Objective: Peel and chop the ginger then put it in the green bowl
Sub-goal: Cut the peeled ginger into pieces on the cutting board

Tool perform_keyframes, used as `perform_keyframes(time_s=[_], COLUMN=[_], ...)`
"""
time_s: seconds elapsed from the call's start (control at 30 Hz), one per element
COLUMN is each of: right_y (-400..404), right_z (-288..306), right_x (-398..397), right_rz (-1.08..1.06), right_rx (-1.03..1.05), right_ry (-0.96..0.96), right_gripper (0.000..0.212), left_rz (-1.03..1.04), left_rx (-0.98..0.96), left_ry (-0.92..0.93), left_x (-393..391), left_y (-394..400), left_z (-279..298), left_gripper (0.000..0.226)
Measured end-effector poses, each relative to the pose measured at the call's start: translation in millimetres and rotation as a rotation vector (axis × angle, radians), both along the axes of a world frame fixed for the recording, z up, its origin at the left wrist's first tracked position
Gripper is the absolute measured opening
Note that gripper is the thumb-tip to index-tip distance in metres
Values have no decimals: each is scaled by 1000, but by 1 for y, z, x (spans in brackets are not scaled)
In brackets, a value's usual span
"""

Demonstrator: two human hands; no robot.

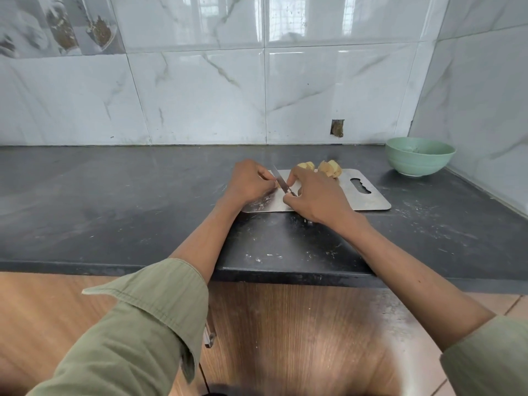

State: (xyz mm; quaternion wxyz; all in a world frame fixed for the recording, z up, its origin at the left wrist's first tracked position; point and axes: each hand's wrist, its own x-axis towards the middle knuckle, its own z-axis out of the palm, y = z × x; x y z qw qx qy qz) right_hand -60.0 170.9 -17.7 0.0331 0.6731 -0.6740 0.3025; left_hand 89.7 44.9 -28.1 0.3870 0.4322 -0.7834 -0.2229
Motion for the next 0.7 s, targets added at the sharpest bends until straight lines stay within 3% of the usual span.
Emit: perform_keyframes(time_s=[0.33,0.53,0.7], right_y=[-7,-27,-33], right_z=[2,7,4], right_x=[-4,-5,1], right_rz=[91,100,57], right_rx=[80,151,107], right_ry=[2,-4,-4], right_gripper=[21,18,22], left_rz=[7,-2,29], left_rx=[41,22,20], left_ry=[16,6,16], left_x=[0,-1,-2], left_y=[-2,2,3], left_z=[-1,2,0], left_gripper=[13,44,27])
